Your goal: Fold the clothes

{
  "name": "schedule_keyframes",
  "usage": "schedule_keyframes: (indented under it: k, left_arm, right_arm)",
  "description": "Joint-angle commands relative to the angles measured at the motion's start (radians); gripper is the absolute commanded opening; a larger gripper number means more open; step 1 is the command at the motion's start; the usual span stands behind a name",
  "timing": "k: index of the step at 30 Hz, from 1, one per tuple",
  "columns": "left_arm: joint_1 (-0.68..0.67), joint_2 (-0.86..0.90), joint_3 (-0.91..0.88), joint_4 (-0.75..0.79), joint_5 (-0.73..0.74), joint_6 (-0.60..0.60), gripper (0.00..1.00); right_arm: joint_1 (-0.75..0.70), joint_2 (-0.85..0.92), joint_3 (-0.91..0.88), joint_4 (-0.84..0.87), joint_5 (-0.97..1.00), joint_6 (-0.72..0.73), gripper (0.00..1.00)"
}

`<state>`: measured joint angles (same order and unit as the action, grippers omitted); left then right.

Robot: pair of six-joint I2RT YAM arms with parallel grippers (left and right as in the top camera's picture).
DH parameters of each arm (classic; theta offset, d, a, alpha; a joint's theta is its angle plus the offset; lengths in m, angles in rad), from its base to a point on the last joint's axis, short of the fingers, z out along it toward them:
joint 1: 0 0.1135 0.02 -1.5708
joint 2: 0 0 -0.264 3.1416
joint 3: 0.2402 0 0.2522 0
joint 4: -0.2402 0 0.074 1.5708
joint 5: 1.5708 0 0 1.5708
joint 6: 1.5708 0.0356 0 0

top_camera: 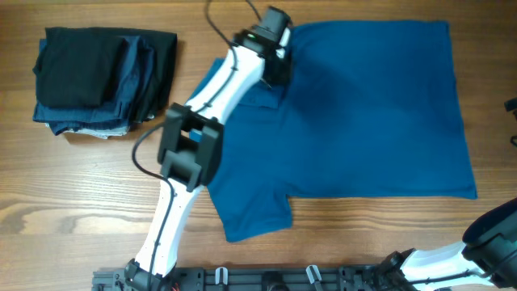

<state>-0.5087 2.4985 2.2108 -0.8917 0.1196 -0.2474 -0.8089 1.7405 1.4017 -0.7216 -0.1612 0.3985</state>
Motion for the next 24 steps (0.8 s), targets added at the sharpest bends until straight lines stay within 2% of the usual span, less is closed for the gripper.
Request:
schedule_keyframes:
  k: [1,4,9,13,20,24]
  left_arm:
    - [-0.053,-0.030,0.014,-0.045,-0.166,0.039,0.56]
    - [-0.071,-0.038,0.016,-0.026,-0.260,0.039,0.69]
    - [-0.058,-0.097,0.016,0.035,-0.313,0.030,0.72]
    - [-0.012,-0.124,0.016,0.089,-0.309,-0.034,0.74]
    - [0.111,-0.074,0.015,0.171,-0.034,-0.132,0.73]
    - [0.158,-0.019,0.015,0.218,0.108,-0.159,0.67]
  right_arm:
    - [-0.007,-0.010,0.012,0.000,-0.013,-0.003,1.00]
    - [-0.007,-0.010,0.012,0.000,-0.012,-0.003,1.00]
    - [-0.007,-0.010,0.012,0.000,-0.013,-0.003,1.00]
    - [-0.007,-0.010,0.012,0.000,-0.013,-0.003,1.00]
    - [-0.007,-0.010,0.012,0.000,-0.012,-0.003,1.00]
    - [-0.007,-0.010,0.012,0.000,-0.013,-0.003,1.00]
